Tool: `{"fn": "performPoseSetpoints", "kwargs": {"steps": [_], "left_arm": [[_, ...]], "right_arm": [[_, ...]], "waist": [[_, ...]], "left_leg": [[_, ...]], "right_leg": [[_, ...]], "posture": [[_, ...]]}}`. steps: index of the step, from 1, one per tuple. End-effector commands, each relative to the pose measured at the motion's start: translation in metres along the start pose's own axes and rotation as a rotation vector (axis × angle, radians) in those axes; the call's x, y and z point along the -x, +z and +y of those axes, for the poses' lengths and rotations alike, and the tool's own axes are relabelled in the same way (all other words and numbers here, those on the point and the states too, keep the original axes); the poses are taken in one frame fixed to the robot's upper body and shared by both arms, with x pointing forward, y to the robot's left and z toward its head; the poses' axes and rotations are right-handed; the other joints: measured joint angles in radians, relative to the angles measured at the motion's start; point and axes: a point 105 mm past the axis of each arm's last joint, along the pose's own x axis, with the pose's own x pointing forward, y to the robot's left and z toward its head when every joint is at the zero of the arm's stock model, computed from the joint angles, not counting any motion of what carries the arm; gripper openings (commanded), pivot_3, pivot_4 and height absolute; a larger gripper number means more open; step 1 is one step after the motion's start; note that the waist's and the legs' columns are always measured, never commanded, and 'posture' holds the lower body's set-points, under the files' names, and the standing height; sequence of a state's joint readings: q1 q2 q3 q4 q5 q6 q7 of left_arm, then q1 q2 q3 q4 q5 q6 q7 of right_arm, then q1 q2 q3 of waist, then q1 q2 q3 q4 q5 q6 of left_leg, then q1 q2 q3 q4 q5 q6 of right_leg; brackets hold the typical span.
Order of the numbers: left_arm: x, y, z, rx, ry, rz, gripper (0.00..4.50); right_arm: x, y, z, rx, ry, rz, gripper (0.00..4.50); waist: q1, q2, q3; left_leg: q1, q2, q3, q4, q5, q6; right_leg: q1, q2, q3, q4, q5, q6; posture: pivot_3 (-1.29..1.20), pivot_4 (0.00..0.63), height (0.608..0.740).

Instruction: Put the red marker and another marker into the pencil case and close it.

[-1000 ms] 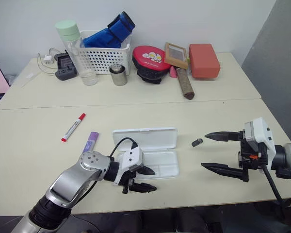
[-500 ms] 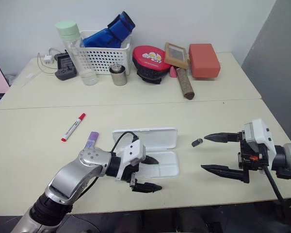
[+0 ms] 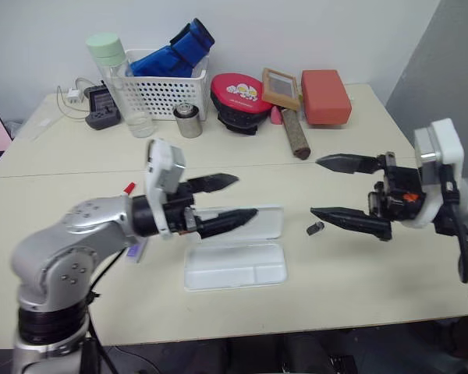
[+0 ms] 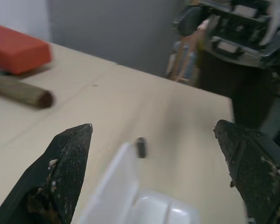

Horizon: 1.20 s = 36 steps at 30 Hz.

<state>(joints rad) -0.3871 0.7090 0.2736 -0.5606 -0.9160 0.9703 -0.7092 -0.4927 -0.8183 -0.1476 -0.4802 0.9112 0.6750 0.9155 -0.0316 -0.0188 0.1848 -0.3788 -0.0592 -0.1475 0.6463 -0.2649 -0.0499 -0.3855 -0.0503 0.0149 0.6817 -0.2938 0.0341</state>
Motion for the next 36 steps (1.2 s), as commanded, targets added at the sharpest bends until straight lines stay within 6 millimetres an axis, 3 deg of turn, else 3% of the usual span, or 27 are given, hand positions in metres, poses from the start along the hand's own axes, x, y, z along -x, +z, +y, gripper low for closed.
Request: {"fn": "performPoseSetpoints", "kwargs": {"steps": [1,6,10,14,24,29,36], "left_arm": [[0.035,-0.007,0.049,-0.05,0.265,0.066,4.43],[0.068,-0.03,0.089,-0.034,0.452,0.123,4.43],[0.114,-0.046,0.135,-0.025,0.648,0.172,4.43],[0.133,-0.063,0.154,-0.01,0.69,0.215,4.43],[0.141,-0.11,0.185,0.053,0.737,0.363,4.43],[0.133,-0.137,0.184,0.119,0.705,0.444,4.43],[0.135,-0.157,0.18,0.178,0.691,0.526,4.43]], "right_arm": [[-0.013,0.005,-0.01,0.068,-0.019,-0.006,4.5],[-0.024,0.0,-0.001,0.078,0.052,0.001,4.5],[-0.029,-0.001,0.007,0.066,0.081,-0.013,4.5],[-0.029,-0.006,0.011,0.058,0.091,0.005,4.5],[-0.031,0.003,0.009,0.078,0.046,-0.028,4.5],[-0.031,0.004,0.011,0.08,0.037,-0.033,4.5],[-0.028,0.007,0.011,0.083,0.011,-0.037,4.5]], "waist": [[0.0,0.0,0.0],[0.009,0.0,0.0],[0.009,0.0,0.0],[0.006,0.0,0.0],[0.004,-0.001,0.0],[0.001,-0.001,0.0],[0.001,-0.001,-0.001]], "left_leg": [[0.0,0.001,0.001,0.0,0.0,0.0],[-0.002,0.0,-0.001,0.0,0.0,0.0],[-0.003,0.0,-0.002,-0.001,0.0,0.0],[-0.003,0.0,-0.004,-0.001,0.0,0.001],[-0.004,-0.001,-0.004,-0.001,0.0,0.001],[-0.004,-0.001,-0.004,-0.001,0.0,0.001],[-0.003,-0.001,-0.005,0.0,0.0,0.001]], "right_leg": [[0.0,0.001,0.0,0.0,0.0,-0.001],[-0.002,0.0,0.0,-0.001,0.001,-0.001],[-0.003,-0.001,0.0,-0.001,0.001,-0.001],[-0.004,-0.001,0.0,-0.001,0.001,-0.001],[-0.004,-0.001,-0.001,0.0,0.001,-0.001],[-0.004,-0.001,-0.001,0.0,0.001,-0.001],[-0.004,-0.001,-0.001,0.002,0.001,-0.001]], "posture": [[0.0,0.15,0.74],[0.0,0.15,0.74],[0.0,0.15,0.74],[0.0,0.15,0.74],[0.0,0.15,0.74],[0.0,0.15,0.74],[0.0,0.15,0.74]]}}
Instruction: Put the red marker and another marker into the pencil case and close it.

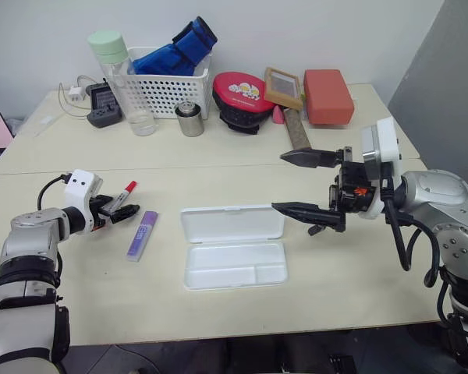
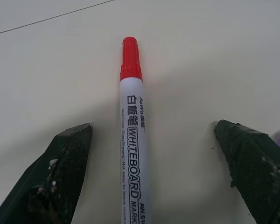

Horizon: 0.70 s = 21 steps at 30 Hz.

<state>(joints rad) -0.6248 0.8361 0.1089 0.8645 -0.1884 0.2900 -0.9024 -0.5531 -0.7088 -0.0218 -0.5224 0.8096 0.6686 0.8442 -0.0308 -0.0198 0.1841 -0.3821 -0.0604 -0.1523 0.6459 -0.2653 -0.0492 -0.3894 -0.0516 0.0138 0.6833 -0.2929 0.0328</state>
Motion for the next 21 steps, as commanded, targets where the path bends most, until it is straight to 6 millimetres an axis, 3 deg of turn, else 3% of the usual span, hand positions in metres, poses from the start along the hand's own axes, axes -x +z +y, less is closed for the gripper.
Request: {"fn": "performPoseSetpoints", "kwargs": {"steps": [1,9,21], "left_arm": [[0.0,-0.015,0.001,-0.004,0.005,0.074,4.43],[0.0,-0.019,-0.002,0.025,-0.019,0.083,2.97],[0.002,-0.025,-0.003,0.048,-0.015,0.076,1.22]], "right_arm": [[0.004,0.012,0.003,0.042,-0.015,-0.026,4.5],[0.006,0.014,0.002,0.04,-0.027,-0.026,4.5],[0.007,0.015,0.003,0.031,0.001,-0.028,4.5]], "waist": [[0.0,0.0,0.0],[-0.001,0.001,-0.001],[-0.001,0.001,-0.001]], "left_leg": [[0.0,0.0,0.0,0.0,0.0,0.0],[0.002,0.0,0.001,0.0,0.0,0.0],[0.003,0.0,0.002,0.001,0.0,0.0]], "right_leg": [[0.0,0.0,0.0,0.0,0.0,0.0],[0.0,0.0,0.0,0.003,0.0,0.0],[0.0,0.0,0.001,0.005,0.0,0.0]], "posture": [[0.0,0.15,0.74],[0.0,0.15,0.74],[0.0,0.15,0.74]]}}
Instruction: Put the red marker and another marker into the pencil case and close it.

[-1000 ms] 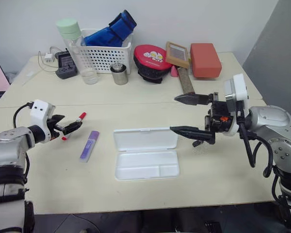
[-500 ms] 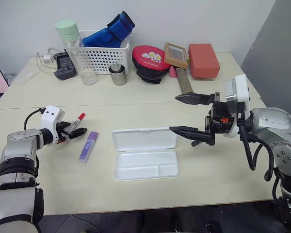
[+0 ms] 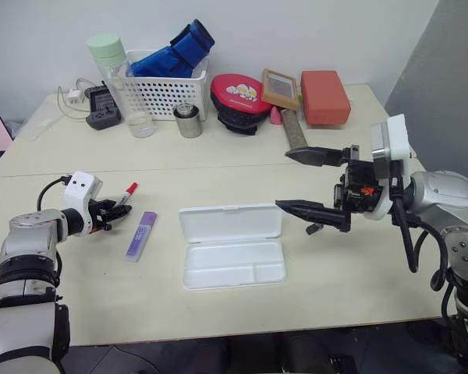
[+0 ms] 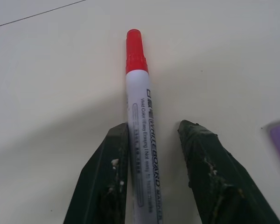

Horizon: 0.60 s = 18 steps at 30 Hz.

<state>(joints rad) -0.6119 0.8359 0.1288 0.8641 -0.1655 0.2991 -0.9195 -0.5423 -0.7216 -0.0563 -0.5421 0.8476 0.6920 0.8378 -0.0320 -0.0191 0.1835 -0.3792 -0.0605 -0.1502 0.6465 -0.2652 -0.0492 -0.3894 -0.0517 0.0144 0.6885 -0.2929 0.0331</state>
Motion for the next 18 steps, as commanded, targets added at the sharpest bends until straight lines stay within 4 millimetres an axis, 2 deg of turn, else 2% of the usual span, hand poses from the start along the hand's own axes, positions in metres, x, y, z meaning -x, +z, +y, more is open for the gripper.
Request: {"fn": "performPoseSetpoints", "kwargs": {"steps": [1,4,7,12,13,14,15,17,18], "left_arm": [[-0.001,-0.02,-0.004,0.041,-0.013,0.056,1.1],[0.001,-0.018,-0.003,0.035,-0.008,0.045,0.57],[0.005,-0.007,-0.001,0.017,-0.001,0.008,0.42],[0.022,0.042,-0.01,-0.039,-0.043,-0.117,0.42],[0.025,0.057,-0.017,-0.041,-0.071,-0.16,0.42],[0.033,0.08,-0.031,-0.081,-0.129,-0.224,0.42],[0.039,0.095,-0.043,-0.111,-0.171,-0.264,0.42],[0.049,0.112,-0.062,-0.146,-0.247,-0.311,0.42],[0.056,0.123,-0.078,-0.169,-0.313,-0.337,0.42]], "right_arm": [[0.002,0.011,0.0,0.04,0.004,-0.019,4.5],[0.003,0.01,0.0,0.039,0.006,-0.017,4.5],[0.003,0.009,0.0,0.036,0.006,-0.016,4.5],[0.005,0.01,-0.002,0.038,0.002,-0.017,4.5],[0.005,0.01,-0.003,0.039,0.0,-0.016,4.5],[0.007,0.01,-0.003,0.041,-0.003,-0.014,4.5],[0.008,0.01,-0.003,0.043,-0.006,-0.012,4.5],[0.01,0.011,-0.004,0.045,-0.012,-0.01,4.5],[0.013,0.011,-0.004,0.045,-0.017,-0.009,4.5]], "waist": [[0.0,0.0,0.0],[0.0,0.0,0.0],[0.0,0.0,0.0],[0.0,0.0,0.0],[0.0,-0.001,0.0],[0.0,-0.001,0.001],[0.001,-0.001,0.001],[0.003,-0.002,0.001],[0.003,-0.001,0.001]], "left_leg": [[0.0,0.0,0.0,0.0,0.0,0.0],[0.0,0.0,0.0,0.0,0.0,0.0],[0.0,0.0,0.0,0.0,0.0,0.0],[-0.002,0.0,-0.001,0.0,0.0,0.0],[-0.002,0.0,-0.002,0.0,0.0,0.0],[-0.003,0.0,-0.003,0.0,0.0,0.0],[-0.004,0.0,-0.004,0.0,0.0,0.0],[-0.005,0.0,-0.005,0.0,0.0,0.0],[-0.005,0.0,-0.005,0.0,0.0,0.0]], "right_leg": [[0.0,0.0,0.0,0.0,0.0,0.0],[0.0,0.0,0.0,0.0,0.0,0.0],[0.0,0.0,0.0,0.0,0.0,0.0],[-0.001,0.0,0.001,-0.001,0.0,0.0],[-0.001,0.0,0.001,-0.001,0.0,0.0],[-0.001,0.0,0.0,-0.001,0.0,0.0],[-0.001,0.0,0.0,-0.001,0.0,0.0],[-0.001,0.0,-0.001,-0.002,0.0,0.0],[-0.001,0.0,-0.001,-0.003,0.0,0.0]], "posture": [[0.0,0.15,0.74],[0.0,0.15,0.74],[0.0,0.15,0.74],[0.0,0.15,0.74],[0.0,0.15,0.74],[0.0,0.15,0.74],[0.0,0.15,0.74],[0.0,0.15,0.74],[0.0,0.15,0.74]]}}
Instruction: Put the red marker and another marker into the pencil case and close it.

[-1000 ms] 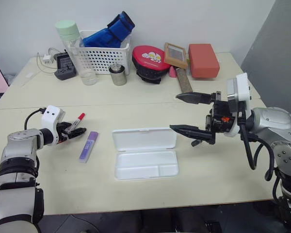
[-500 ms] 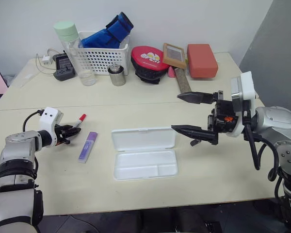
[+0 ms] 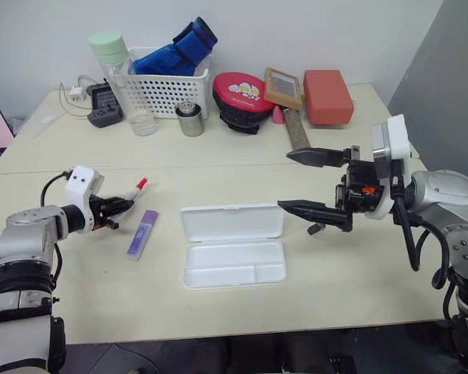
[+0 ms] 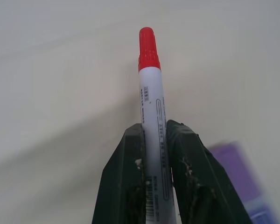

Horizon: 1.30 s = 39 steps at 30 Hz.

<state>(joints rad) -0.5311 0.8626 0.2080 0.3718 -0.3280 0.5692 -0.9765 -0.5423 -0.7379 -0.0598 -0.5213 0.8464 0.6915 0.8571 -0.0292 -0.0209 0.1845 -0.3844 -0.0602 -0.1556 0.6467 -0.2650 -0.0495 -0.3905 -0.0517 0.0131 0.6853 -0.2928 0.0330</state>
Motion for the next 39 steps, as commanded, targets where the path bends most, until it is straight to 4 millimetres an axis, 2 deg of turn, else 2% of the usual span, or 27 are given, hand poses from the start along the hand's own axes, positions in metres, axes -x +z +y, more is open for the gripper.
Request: {"fn": "performPoseSetpoints", "kwargs": {"steps": [1,2,4,6,9,11,14,19,22,24,27,29,33,39], "left_arm": [[0.018,0.071,-0.054,-0.136,-0.226,-0.174,0.42],[0.02,0.078,-0.066,-0.159,-0.277,-0.188,0.42],[0.026,0.088,-0.109,-0.251,-0.454,-0.177,0.42],[0.03,0.087,-0.132,-0.291,-0.558,-0.148,0.42],[0.026,0.079,-0.154,-0.323,-0.627,-0.087,0.42],[0.022,0.065,-0.173,-0.367,-0.694,-0.029,0.42],[0.021,0.051,-0.202,-0.302,-0.836,-0.008,0.42],[0.013,0.031,-0.204,-0.332,-0.823,0.065,0.42],[0.003,0.007,-0.206,-0.398,-0.805,0.158,0.42],[-0.003,-0.002,-0.205,-0.423,-0.787,0.183,0.42],[-0.015,-0.017,-0.206,-0.452,-0.778,0.213,0.42],[-0.019,-0.028,-0.208,-0.5,-0.794,0.237,0.42],[-0.028,-0.018,-0.217,-0.478,-0.82,0.18,0.42],[-0.035,-0.021,-0.204,-0.598,-0.798,0.205,0.42]], "right_arm": [[0.012,0.013,-0.002,0.055,-0.026,-0.021,4.5],[0.014,0.013,-0.003,0.055,-0.032,-0.018,4.5],[0.021,0.014,-0.005,0.062,-0.058,-0.011,4.5],[0.025,0.016,-0.006,0.068,-0.075,-0.01,4.5],[0.03,0.019,-0.008,0.076,-0.102,-0.01,4.5],[0.033,0.02,-0.008,0.08,-0.115,-0.008,4.5],[0.036,0.021,-0.005,0.076,-0.125,-0.016,4.5],[0.036,0.018,0.001,0.068,-0.12,0.004,4.5],[0.037,0.003,0.016,0.025,-0.054,0.081,4.5],[0.038,-0.005,0.023,0.003,-0.02,0.124,4.5],[0.039,-0.015,0.025,-0.004,-0.028,0.163,4.5],[0.037,-0.013,0.023,-0.001,-0.033,0.15,4.5],[0.036,-0.009,0.021,0.012,-0.051,0.13,4.5],[0.037,-0.011,0.025,0.005,-0.058,0.136,4.5]], "waist": [[-0.001,0.0,0.0],[-0.001,0.0,0.0],[-0.001,0.0,0.0],[-0.002,0.0,0.0],[-0.003,0.001,0.0],[-0.004,0.001,0.0],[-0.002,0.001,0.0],[-0.002,0.001,0.0],[0.0,0.001,0.0],[0.001,0.001,0.0],[0.002,0.001,0.001],[0.001,0.001,0.001],[0.003,0.001,0.001],[0.001,0.0,0.001]], "left_leg": [[0.001,0.0,0.001,0.0,0.0,0.0],[0.0,0.0,0.001,0.0,0.0,0.0],[0.0,0.0,0.002,-0.001,0.0,0.0],[0.0,0.0,0.003,-0.001,0.0,0.0],[0.001,0.001,0.004,-0.002,0.0,0.0],[0.002,0.001,0.005,-0.002,0.0,0.0],[0.002,0.001,0.006,-0.001,0.0,0.0],[0.003,0.001,0.006,-0.001,0.0,0.001],[0.003,0.001,0.005,-0.001,0.0,0.001],[0.003,0.001,0.006,-0.001,0.0,0.001],[0.002,0.0,0.007,-0.001,0.0,0.001],[0.003,0.001,0.008,-0.001,0.0,0.001],[0.002,0.001,0.008,-0.001,0.0,0.002],[0.003,0.001,0.008,-0.001,0.0,0.002]], "right_leg": [[0.001,0.0,0.0,-0.001,0.0,0.0],[0.001,0.0,0.001,-0.002,0.0,0.0],[0.001,0.0,0.001,-0.004,0.0,0.0],[0.001,0.0,0.001,-0.005,0.0,0.0],[0.001,0.0,0.002,-0.005,0.0,0.0],[0.001,0.0,0.002,-0.003,0.0,0.0],[0.002,0.001,0.002,-0.003,0.0,0.0],[0.002,0.001,0.003,-0.003,0.0,0.0],[0.003,0.001,0.002,-0.004,0.0,0.0],[0.003,0.001,0.002,-0.004,0.0,0.0],[0.003,0.001,0.002,-0.005,0.0,0.0],[0.003,0.001,0.002,-0.004,0.0,0.0],[0.003,0.001,0.002,-0.004,0.0,0.0],[0.003,0.001,0.002,-0.004,0.0,0.001]], "posture": [[0.0,0.15,0.74],[0.0,0.15,0.74],[0.0,0.15,0.74],[0.0,0.15,0.74],[0.0,0.15,0.74],[0.0,0.15,0.74],[0.0,0.15,0.74],[0.0,0.15,0.74],[0.0,0.15,0.74],[0.0,0.15,0.74],[0.0,0.15,0.74],[0.0,0.15,0.74],[0.0,0.15,0.74],[0.0,0.15,0.74]]}}
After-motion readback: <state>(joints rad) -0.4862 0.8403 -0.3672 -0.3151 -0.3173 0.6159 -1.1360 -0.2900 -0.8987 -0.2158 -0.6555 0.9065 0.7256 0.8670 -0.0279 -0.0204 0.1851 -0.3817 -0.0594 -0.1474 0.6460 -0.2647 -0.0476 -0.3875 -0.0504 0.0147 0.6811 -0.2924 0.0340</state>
